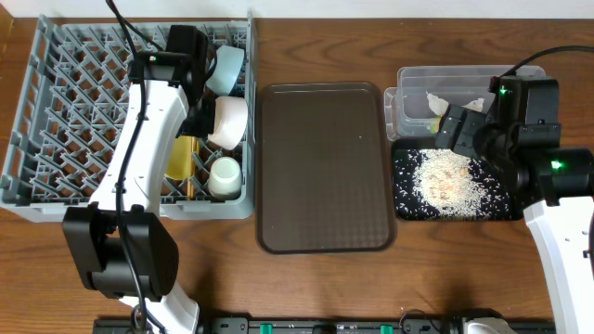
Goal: Sort waste into correct bins and load items into the dishwasher
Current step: 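Carry chopstick to rack and insert it upright with left gripper, then release chopstick and raise left gripper above the rack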
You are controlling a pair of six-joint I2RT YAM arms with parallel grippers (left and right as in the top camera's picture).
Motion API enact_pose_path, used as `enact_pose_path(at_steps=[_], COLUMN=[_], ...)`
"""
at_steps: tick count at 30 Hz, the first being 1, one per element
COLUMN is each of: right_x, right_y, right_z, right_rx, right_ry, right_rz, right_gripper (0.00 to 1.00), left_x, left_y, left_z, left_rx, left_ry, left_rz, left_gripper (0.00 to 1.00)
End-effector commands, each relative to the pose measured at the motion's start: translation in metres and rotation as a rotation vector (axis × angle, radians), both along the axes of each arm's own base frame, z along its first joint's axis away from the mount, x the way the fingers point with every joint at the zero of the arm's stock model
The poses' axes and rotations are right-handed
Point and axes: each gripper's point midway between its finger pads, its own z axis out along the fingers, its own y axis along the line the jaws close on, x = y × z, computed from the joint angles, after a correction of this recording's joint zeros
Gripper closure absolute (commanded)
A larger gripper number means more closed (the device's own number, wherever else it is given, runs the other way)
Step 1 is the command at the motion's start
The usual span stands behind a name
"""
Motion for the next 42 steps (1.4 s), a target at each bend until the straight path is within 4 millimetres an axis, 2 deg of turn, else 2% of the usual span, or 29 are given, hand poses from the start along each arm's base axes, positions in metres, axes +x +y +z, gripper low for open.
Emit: enact_pose_path(at_steps=[1, 5, 8, 17, 25, 33, 35, 42], right_x=[0.001, 0.001, 0.001, 0.001, 0.001, 0.001, 0.001, 0.001], right_y=[-0.005, -0.005, -0.005, -0.005, -0.005, -0.005, -0.005, -0.005], right_z=[0.001, 0.001, 0.001, 0.001, 0.001, 0.001, 0.001, 0.001], right_rx=[-0.002, -0.002, -0.002, -0.002, -0.002, -0.002, -0.002, -0.002], right_ry=[-0.002, -0.002, -0.002, -0.002, -0.002, -0.002, -0.002, -0.002], right_rz=[-0.025, -0.024, -0.024, -0.024, -0.024, -0.024, -0.024, -0.024], right_gripper=[0.01, 0.01, 0.01, 0.01, 0.01, 0.01, 0.01, 0.01], left_x=[0.012, 0.032, 0.04, 0.044, 0.05, 0.057, 0.061, 0.069], left_y=[-0.001, -0.008, -0.014, -0.016, -0.015, 0.001, 0.001, -0.008], left_z=[-0.004, 0.0, -0.003, -0.038, -0.057, -0.054, -0.053, -0.046], left_rx=[-0.017, -0.065, -0.096, -0.097, -0.085, 0.011, 0.011, -0.028], left_ry=[-0.049, -0.133, -0.151, -0.072, -0.049, -0.085, -0.1, -0.137], left_rz=[0.052, 0.056, 0.047, 0.048, 0.045, 0.064, 0.065, 0.052], left_gripper=[0.62, 0.66, 0.67, 0.72, 0.72, 0.7, 0.66, 0.66])
